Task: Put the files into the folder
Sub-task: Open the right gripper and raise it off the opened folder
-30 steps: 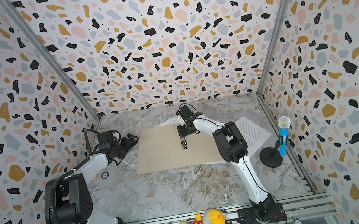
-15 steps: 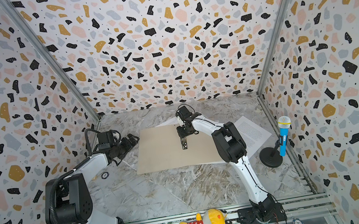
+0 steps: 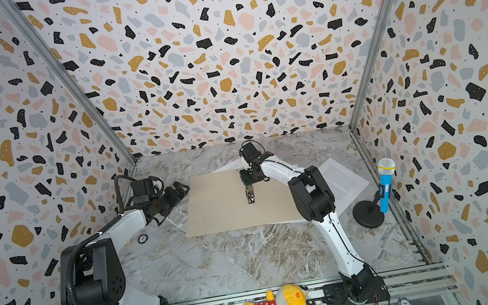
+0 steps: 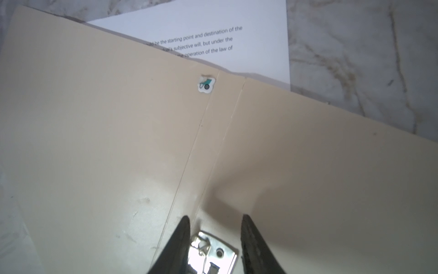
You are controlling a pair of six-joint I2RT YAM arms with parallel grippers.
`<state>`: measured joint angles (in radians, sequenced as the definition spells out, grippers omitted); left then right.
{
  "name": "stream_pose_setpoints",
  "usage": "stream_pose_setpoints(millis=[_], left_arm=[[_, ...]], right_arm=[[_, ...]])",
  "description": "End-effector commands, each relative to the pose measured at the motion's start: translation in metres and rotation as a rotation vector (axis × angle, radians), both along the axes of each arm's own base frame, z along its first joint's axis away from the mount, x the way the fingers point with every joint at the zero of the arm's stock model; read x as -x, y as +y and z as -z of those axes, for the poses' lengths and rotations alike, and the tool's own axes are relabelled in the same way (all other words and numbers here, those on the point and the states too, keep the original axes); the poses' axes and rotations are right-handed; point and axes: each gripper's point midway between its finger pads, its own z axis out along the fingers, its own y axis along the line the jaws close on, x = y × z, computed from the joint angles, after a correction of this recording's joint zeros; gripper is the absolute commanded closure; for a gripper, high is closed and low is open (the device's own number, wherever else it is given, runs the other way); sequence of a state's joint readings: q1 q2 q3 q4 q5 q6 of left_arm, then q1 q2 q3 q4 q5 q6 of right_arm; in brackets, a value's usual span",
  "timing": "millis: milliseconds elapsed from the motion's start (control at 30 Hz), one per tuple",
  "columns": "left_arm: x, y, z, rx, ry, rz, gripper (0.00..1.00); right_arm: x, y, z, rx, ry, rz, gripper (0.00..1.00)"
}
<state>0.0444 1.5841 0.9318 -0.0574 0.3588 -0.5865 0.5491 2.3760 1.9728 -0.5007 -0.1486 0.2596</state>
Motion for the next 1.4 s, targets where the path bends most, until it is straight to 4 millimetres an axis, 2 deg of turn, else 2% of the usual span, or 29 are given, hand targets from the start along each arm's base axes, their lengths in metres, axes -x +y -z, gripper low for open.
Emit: stream_pose_setpoints(millis=[0, 167, 500, 733, 967, 1167, 1367], left_arm=[[0.001, -0.002, -0.007, 0.004, -0.028, 0.012, 0.0], [0.0, -0.002, -0.007, 0.006, -0.029, 0.011, 0.0], [-0.009, -0.002, -0.011, 0.016, -0.039, 0.005, 0.0], [-0.012, -0.001, -0.012, 0.018, -0.044, 0.0, 0.0], [-0.018, 0.0, -0.014, 0.018, -0.049, -0.008, 0.0], [-0.027, 0.001, -0.018, 0.022, -0.06, -0.016, 0.0], [-0.039, -0.004, -0.024, 0.031, -0.074, -0.003, 0.01]], right_arm=[[0.002, 0.009, -0.009, -0.03, 0.002, -0.035, 0.67], [0.011, 0.027, -0.011, -0.033, -0.026, -0.129, 0.67], [0.019, 0.028, -0.002, 0.004, -0.012, -0.196, 0.7], [0.035, 0.024, 0.0, 0.023, 0.027, -0.227, 0.75], [0.062, 0.031, -0.013, -0.026, 0.036, -0.271, 0.76], [0.089, 0.03, -0.015, -0.038, 0.046, -0.3, 0.76], [0.093, 0.03, -0.027, -0.066, 0.014, -0.303, 0.77]])
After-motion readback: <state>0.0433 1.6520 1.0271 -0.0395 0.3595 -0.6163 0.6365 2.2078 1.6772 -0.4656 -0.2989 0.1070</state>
